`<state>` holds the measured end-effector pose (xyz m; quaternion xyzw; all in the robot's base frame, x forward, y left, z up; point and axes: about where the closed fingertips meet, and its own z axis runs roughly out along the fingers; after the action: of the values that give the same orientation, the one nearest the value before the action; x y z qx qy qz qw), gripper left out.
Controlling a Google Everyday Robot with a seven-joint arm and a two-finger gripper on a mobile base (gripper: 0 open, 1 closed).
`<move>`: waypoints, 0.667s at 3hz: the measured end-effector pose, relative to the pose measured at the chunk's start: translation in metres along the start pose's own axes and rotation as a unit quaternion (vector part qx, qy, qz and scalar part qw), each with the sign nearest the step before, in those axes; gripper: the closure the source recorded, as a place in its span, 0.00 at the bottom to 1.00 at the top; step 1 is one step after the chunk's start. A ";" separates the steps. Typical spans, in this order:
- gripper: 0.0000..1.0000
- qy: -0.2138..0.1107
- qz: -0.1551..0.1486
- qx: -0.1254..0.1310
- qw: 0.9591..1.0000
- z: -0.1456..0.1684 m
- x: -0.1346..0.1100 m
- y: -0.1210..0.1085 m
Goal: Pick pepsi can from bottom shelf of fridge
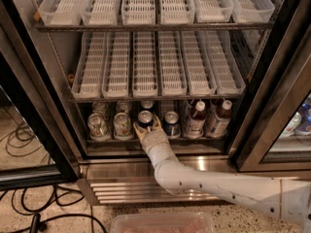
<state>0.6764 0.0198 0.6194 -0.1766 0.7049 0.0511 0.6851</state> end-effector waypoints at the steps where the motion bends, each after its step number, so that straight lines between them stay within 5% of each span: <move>1: 1.00 0.018 0.026 -0.016 0.999 -0.003 -0.009 0.000; 2: 1.00 0.039 0.036 -0.032 0.998 -0.005 -0.014 0.002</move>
Offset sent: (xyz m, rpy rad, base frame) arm -0.0108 0.0045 0.0199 0.0506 0.1745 0.0743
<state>0.6708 0.0227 0.6333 -0.1752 0.7348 0.0915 0.6489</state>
